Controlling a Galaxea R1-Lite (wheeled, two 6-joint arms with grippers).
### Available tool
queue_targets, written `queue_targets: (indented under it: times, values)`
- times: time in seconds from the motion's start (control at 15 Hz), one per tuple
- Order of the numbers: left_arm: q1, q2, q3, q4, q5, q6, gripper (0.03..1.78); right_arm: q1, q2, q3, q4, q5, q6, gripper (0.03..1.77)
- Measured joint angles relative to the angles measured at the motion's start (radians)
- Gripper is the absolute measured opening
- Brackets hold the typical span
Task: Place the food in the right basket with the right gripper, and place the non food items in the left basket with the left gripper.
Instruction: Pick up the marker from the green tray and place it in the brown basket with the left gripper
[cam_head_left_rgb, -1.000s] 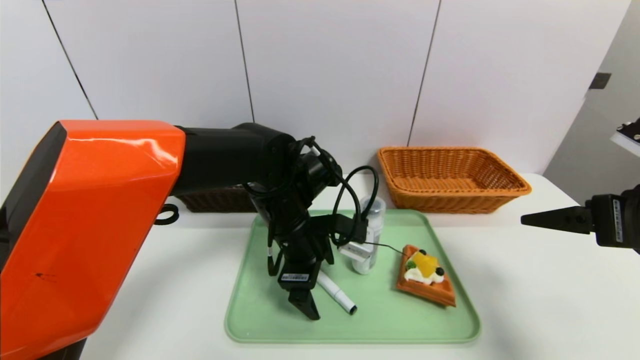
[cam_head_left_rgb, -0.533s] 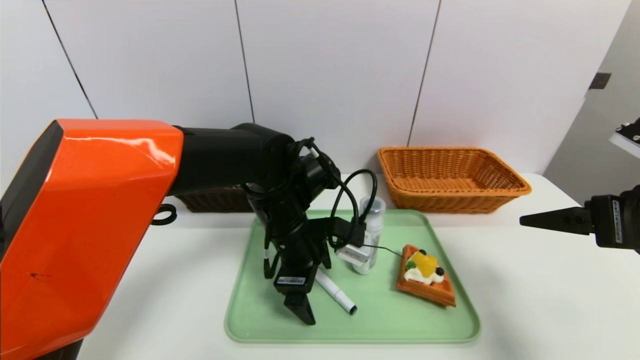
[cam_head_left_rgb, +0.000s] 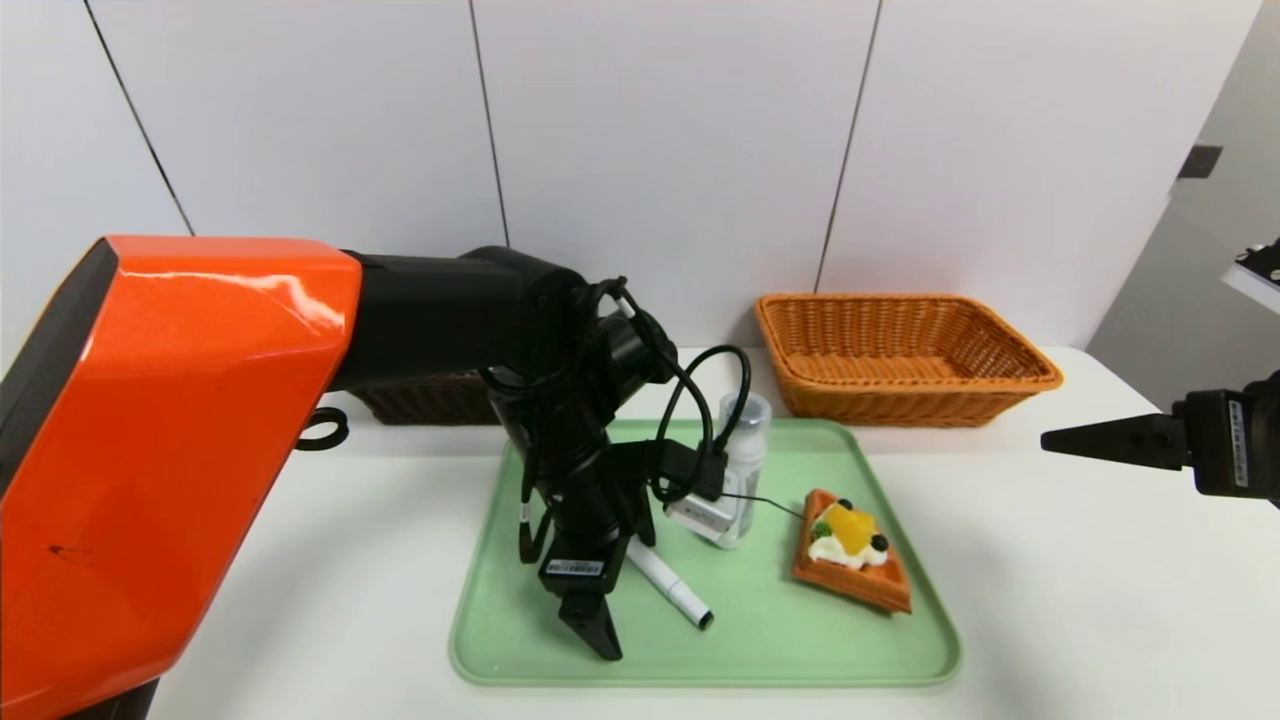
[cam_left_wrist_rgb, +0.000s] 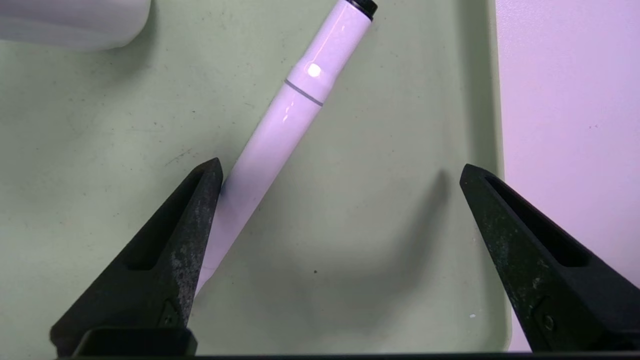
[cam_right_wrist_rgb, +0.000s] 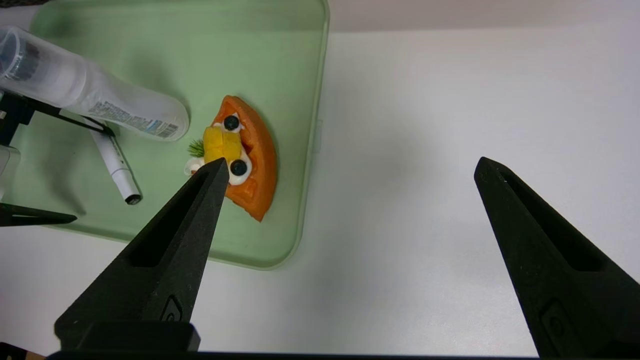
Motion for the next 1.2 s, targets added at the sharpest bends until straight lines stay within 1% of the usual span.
queue_targets:
  times: [1.2]
  values:
    - [0.001,0.026,-0.018,0.008,0.007,-0.016,1.69,0.000,-0.002,0.003,-0.001,0.003,0.001,1.70]
